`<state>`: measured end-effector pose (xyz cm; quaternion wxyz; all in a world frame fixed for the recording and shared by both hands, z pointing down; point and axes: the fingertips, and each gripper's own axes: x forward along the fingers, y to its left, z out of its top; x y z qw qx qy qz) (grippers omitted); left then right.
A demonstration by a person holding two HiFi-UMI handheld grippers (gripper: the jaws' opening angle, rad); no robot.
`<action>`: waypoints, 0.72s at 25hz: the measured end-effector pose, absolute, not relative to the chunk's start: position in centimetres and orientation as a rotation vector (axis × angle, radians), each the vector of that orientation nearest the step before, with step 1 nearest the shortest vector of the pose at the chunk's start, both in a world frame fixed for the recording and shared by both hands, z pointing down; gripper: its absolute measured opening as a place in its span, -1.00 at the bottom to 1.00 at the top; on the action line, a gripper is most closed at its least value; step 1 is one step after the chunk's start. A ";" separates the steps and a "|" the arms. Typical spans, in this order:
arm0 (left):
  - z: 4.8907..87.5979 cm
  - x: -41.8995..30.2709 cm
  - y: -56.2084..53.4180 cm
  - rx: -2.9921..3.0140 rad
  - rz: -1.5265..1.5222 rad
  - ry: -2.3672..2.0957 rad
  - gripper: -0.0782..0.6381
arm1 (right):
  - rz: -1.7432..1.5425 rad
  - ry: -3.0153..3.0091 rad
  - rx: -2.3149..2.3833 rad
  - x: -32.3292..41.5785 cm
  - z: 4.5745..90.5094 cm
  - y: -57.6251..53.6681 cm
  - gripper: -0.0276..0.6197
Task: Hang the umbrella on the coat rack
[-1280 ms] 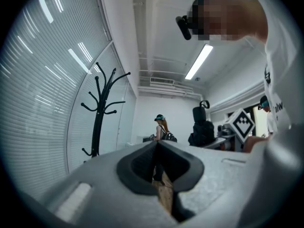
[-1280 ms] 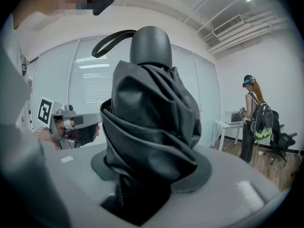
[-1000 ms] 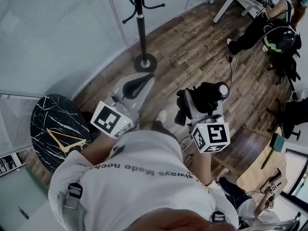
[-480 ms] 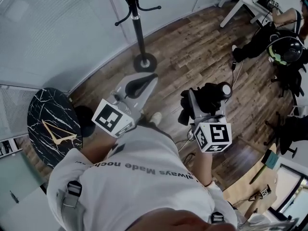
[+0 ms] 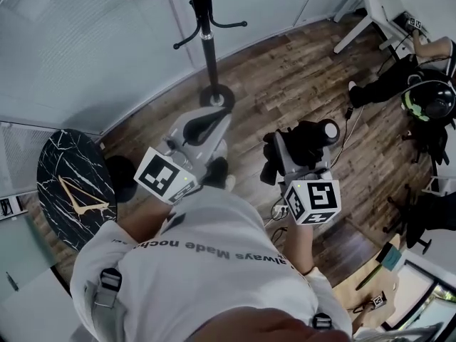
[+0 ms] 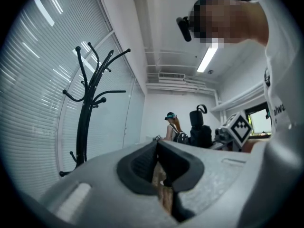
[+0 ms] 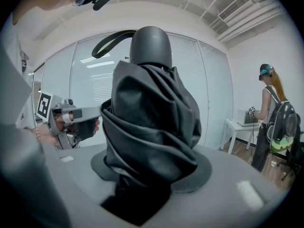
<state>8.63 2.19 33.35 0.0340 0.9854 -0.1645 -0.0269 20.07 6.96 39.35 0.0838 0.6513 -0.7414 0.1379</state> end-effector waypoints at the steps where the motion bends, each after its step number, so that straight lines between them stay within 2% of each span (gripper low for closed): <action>1: 33.3 8.7 1.1 3.027 -0.091 -0.519 -0.77 | 0.407 -2.217 1.932 20.2 39.3 5.8 -0.18; 10: 32.0 7.6 -10.1 3.015 -0.166 -0.618 -0.77 | 0.354 -2.280 1.807 19.3 38.1 -6.8 -0.18; 18: 29.3 6.5 -16.3 3.047 -0.247 -0.504 -0.76 | 0.311 -2.315 1.723 17.0 37.4 -16.4 -0.18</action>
